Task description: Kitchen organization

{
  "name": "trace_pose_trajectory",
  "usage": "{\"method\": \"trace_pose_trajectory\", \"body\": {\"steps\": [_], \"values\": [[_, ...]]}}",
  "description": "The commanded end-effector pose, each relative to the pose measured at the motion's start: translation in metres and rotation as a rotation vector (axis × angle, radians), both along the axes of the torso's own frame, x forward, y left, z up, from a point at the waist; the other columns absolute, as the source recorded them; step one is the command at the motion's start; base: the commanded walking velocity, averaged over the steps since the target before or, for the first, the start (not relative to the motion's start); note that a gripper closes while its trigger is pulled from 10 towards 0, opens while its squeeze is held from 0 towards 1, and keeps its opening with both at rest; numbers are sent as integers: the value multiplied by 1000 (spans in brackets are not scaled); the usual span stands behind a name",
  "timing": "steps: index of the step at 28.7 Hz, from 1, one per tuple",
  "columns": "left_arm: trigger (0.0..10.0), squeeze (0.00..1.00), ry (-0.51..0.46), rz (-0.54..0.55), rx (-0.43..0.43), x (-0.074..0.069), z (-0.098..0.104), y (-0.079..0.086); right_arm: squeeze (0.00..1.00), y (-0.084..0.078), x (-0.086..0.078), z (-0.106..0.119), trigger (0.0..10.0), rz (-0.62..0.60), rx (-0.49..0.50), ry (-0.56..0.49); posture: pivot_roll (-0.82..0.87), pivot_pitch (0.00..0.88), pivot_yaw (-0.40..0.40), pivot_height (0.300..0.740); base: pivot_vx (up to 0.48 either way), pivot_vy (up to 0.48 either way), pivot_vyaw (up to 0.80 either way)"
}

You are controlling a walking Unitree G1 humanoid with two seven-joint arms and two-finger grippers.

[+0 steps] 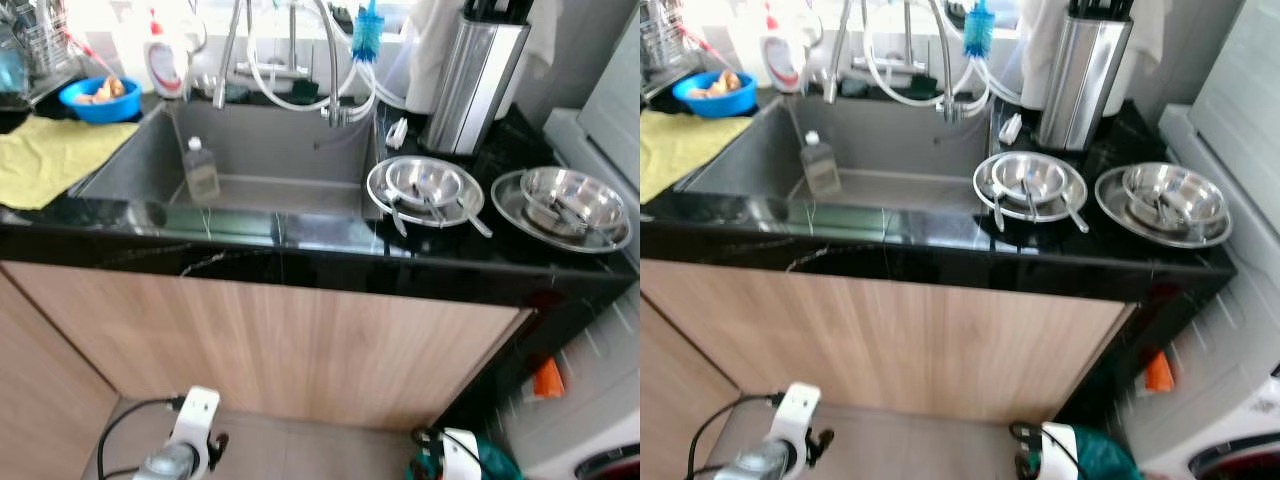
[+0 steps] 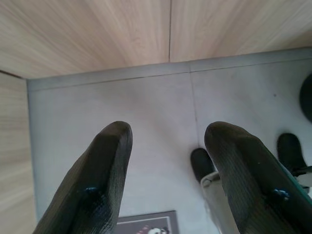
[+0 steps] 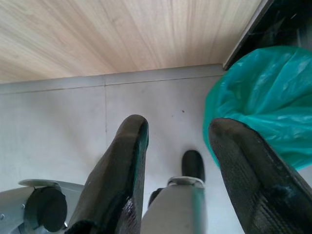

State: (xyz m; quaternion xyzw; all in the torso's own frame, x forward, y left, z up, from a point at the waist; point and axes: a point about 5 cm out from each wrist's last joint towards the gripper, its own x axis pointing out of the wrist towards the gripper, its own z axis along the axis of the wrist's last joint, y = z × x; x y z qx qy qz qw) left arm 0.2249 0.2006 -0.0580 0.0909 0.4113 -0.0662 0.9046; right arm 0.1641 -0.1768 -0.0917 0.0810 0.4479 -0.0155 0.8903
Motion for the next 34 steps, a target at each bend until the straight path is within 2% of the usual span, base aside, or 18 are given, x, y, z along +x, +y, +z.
{"method": "trace_pose_trajectory", "body": {"steps": [1,7,13,27,34], "values": [[10000,0,2,1,5,-1,0,2,0,-1,1,0,10000,-16,3,-8,48,0,3,740,0,356,0],[10000,0,2,-2,5,-1,0,2,0,0,1,0,10000,-18,5,-7,49,0,3,740,0,321,0],[10000,0,-1,-5,7,0,0,2,0,0,1,0,10000,-25,11,-9,49,0,4,740,0,314,-766],[10000,0,-16,-14,10,4,3,1,0,0,1,1,10000,-15,4,-15,52,0,6,740,0,298,0],[10000,0,-21,-26,25,4,3,1,0,0,2,1,10000,-18,5,-16,52,0,8,740,0,0,0]]}}
